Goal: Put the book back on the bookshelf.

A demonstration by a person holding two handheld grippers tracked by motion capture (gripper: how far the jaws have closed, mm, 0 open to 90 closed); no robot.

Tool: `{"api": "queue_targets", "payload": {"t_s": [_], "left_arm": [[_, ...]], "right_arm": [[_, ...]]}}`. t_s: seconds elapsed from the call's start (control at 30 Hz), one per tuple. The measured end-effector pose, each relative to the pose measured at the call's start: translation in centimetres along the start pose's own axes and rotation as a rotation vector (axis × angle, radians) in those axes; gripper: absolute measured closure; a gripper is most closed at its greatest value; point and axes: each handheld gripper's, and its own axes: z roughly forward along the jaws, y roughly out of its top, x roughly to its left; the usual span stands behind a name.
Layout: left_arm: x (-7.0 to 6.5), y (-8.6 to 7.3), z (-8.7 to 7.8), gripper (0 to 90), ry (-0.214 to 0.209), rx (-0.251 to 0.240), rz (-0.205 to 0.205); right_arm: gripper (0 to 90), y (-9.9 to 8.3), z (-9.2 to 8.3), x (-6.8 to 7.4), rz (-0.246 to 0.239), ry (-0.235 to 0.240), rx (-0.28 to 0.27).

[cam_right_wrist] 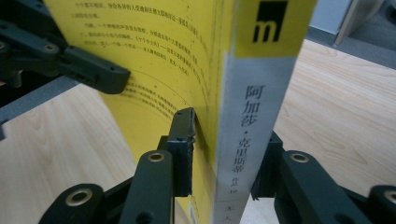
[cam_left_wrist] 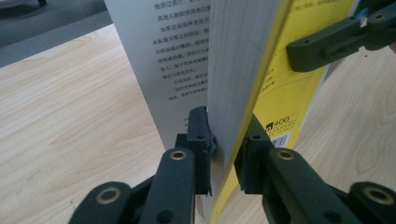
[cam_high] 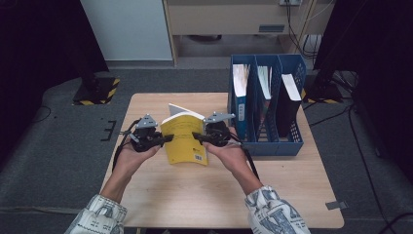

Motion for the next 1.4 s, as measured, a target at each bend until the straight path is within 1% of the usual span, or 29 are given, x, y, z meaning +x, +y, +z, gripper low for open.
{"api": "queue_targets", "payload": {"t_s": [0.1, 0.33, 0.4, 0.47, 0.57, 0.7, 0.8, 0.97, 1.1, 1.17, 1.27, 1.37, 1.4], "left_arm": [[-0.1, -0.4, -0.3, 74.3, -0.014, -0.013, -0.004], [-0.8, -1.6, -1.0, 68.0, -0.032, -0.06, -0.003], [-0.9, -1.9, -1.2, 66.1, -0.036, -0.061, -0.001], [-1.0, -2.1, -1.3, 64.2, -0.031, -0.052, -0.002], [-1.0, -2.6, -1.4, 63.2, -0.035, -0.051, -0.009], [-0.9, -3.2, -1.5, 62.5, -0.042, -0.067, -0.027], [-0.9, -3.4, -1.5, 59.6, -0.033, -0.071, -0.033], [-0.8, -3.9, -1.1, 49.5, -0.019, -0.078, -0.055], [-0.8, -4.5, -0.8, 46.8, -0.012, -0.081, -0.07], [-0.8, -4.8, -0.7, 46.1, -0.01, -0.087, -0.077], [-0.9, -5.4, -0.5, 41.7, 0.004, -0.085, -0.087], [-0.9, -6.4, -0.6, 38.2, 0.028, -0.084, -0.103], [-0.9, -6.7, -0.6, 37.2, 0.036, -0.081, -0.111]], "right_arm": [[67.7, -0.6, -0.6, 0.6, -0.022, 0.012, -0.005], [66.7, -1.7, -1.4, 1.7, -0.044, 0.034, -0.01], [66.5, -1.9, -1.6, 1.9, -0.05, 0.043, -0.009], [66.0, -2.1, -1.8, 2.1, -0.053, 0.052, -0.01], [65.7, -2.3, -1.9, 2.4, -0.062, 0.053, -0.013], [64.6, -2.4, -2.1, 2.6, -0.067, 0.057, -0.015], [62.6, -2.5, -2.1, 2.8, -0.068, 0.062, -0.018], [56.9, -2.3, -2.0, 3.0, -0.07, 0.068, -0.032], [52.9, -2.0, -2.0, 3.2, -0.078, 0.074, -0.034], [53.0, -1.8, -2.1, 3.2, -0.08, 0.083, -0.043], [51.5, -1.5, -2.2, 3.2, -0.085, 0.097, -0.055], [50.4, -1.2, -2.2, 3.1, -0.092, 0.117, -0.058], [53.0, -1.1, -2.2, 3.1, -0.09, 0.12, -0.059]]}}
